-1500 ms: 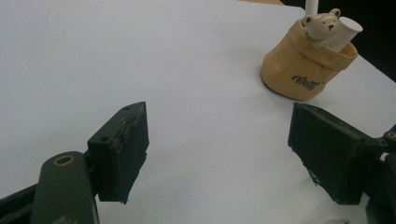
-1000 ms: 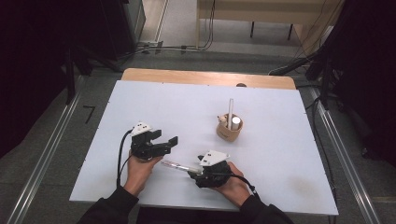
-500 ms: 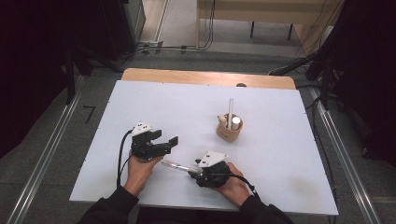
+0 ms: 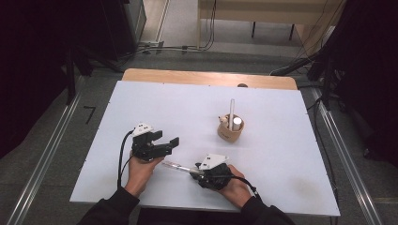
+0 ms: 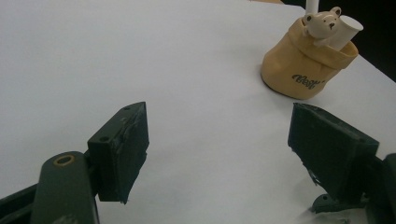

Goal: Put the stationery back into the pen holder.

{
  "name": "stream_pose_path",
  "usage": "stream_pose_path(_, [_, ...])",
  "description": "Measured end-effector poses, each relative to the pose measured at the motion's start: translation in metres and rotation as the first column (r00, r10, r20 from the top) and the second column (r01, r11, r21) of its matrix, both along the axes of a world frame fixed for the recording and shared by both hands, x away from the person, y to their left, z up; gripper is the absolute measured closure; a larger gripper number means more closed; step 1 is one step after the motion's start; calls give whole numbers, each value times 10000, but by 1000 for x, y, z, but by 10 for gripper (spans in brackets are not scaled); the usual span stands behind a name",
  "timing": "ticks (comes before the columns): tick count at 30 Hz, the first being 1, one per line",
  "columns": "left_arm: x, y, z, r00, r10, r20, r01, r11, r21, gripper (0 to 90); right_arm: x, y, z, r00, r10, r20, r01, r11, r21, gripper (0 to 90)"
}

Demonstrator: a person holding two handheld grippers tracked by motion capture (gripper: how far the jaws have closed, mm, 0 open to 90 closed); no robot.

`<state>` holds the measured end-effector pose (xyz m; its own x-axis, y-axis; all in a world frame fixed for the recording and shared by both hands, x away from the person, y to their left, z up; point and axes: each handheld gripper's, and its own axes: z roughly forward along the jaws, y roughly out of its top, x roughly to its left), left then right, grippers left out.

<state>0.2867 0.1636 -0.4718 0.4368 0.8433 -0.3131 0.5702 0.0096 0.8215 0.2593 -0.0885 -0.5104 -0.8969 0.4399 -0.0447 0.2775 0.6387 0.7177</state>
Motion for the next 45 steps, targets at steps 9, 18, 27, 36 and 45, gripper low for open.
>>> stream_pose_path(9, [0, 0, 0, 10000, -27, -12, 27, 10000, -3, 204, 1, -2, -1, 9999, 44, -163, -43, 10000, 76, 618])
stream_pose_path(18, [-1, 0, 0, 10000, -38, 1, 38, 10000, -21, 204, 2, -3, -1, 9997, 156, -188, -154, 9999, 76, 635])
stream_pose_path(27, [-1, 0, 0, 10000, -44, 14, 44, 10000, -23, 204, 3, -4, -1, 9996, 177, -242, -175, 9998, 86, 657])
stream_pose_path(36, [-1, 0, 0, 10000, -64, -5, 64, 10000, -13, 204, 3, -4, -1, 9994, 230, -242, -228, 9997, 83, 669])
stream_pose_path(45, [-1, -1, 0, 9999, -108, 14, 108, 9999, 20, 204, 2, -6, -2, 9997, 223, -87, -222, 9997, 69, 781])
